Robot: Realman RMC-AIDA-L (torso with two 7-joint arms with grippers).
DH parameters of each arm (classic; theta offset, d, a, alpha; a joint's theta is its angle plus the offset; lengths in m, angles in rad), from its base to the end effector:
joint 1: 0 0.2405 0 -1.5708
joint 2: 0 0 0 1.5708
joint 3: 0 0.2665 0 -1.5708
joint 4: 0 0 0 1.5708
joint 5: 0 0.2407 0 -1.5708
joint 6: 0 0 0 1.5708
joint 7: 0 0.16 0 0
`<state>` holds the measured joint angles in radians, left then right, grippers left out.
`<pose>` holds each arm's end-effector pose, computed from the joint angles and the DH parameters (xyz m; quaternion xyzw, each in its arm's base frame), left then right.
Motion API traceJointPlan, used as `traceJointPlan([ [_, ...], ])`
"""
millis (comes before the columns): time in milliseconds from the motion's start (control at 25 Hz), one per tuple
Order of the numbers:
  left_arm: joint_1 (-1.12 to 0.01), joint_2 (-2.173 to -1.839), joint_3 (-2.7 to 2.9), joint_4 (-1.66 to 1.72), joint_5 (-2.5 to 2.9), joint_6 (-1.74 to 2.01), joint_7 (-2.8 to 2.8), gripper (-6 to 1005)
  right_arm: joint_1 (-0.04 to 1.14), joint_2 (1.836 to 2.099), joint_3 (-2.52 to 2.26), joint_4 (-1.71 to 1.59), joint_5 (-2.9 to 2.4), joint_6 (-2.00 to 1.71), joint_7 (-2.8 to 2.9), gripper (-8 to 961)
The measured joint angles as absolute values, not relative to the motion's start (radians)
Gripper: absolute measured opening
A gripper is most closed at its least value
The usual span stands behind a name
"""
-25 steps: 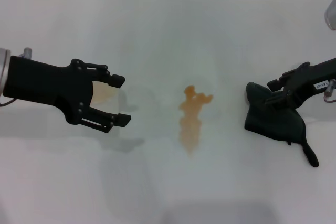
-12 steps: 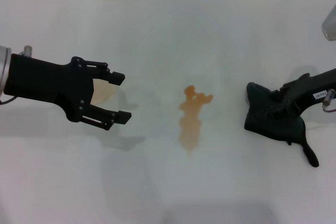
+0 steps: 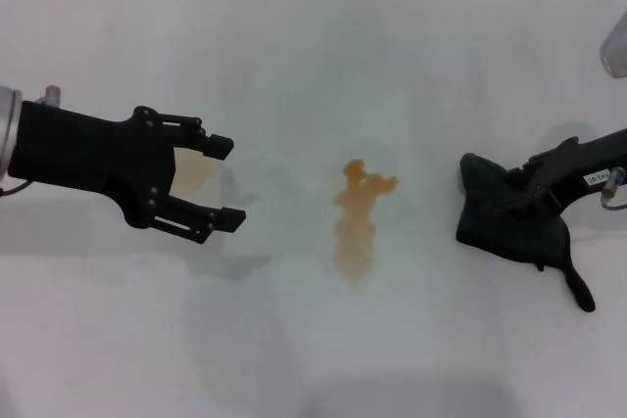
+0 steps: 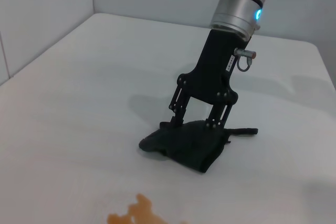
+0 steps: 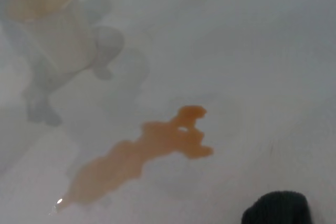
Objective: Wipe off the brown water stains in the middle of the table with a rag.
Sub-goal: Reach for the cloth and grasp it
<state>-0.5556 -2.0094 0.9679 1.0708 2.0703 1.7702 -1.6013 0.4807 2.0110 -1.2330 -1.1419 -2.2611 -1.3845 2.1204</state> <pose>-0.2168 0.3694 0.0298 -0.9921 -0.0798 -0.0920 0.0316 0.2517 0.3939 -0.0020 -0.9441 0.2888 -0.0379 0.1542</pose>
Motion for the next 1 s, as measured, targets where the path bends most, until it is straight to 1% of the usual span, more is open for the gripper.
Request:
traceJointPlan([
  [1000,-0.555,-2.011,0.968,1.071,2.07,1.77,-1.591,879,0.474,2.011,-1.233,-1.14,-2.283,-1.36,2.125,595],
])
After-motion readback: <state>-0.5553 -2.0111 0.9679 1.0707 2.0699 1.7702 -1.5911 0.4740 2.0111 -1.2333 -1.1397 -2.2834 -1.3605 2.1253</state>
